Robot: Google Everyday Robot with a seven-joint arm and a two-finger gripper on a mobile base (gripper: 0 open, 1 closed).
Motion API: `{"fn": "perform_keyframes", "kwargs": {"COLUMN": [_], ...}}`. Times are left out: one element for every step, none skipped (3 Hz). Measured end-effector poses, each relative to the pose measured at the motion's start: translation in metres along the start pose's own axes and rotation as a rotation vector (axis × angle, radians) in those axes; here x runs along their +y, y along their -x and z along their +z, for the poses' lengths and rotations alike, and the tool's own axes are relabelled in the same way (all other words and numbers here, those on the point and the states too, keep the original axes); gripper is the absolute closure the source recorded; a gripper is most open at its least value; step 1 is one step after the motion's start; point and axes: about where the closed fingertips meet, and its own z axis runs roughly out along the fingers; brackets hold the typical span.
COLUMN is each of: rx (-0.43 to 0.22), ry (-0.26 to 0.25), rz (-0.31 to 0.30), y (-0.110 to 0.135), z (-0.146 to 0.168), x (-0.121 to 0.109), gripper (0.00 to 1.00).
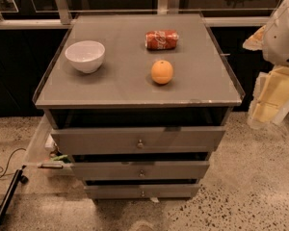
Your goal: Open bottom drawer
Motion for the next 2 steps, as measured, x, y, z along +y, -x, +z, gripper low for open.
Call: {"fn": "perform_keyframes", "kwargs": {"rx": [0.000, -0.025], "ry": [0.000, -0.007], "rz": [0.000, -0.030], "y": [0.0000, 0.0042], "z": [0.0000, 0.0060], "x": [0.0000, 0.0026], "gripper": [0.00, 0.00]}}
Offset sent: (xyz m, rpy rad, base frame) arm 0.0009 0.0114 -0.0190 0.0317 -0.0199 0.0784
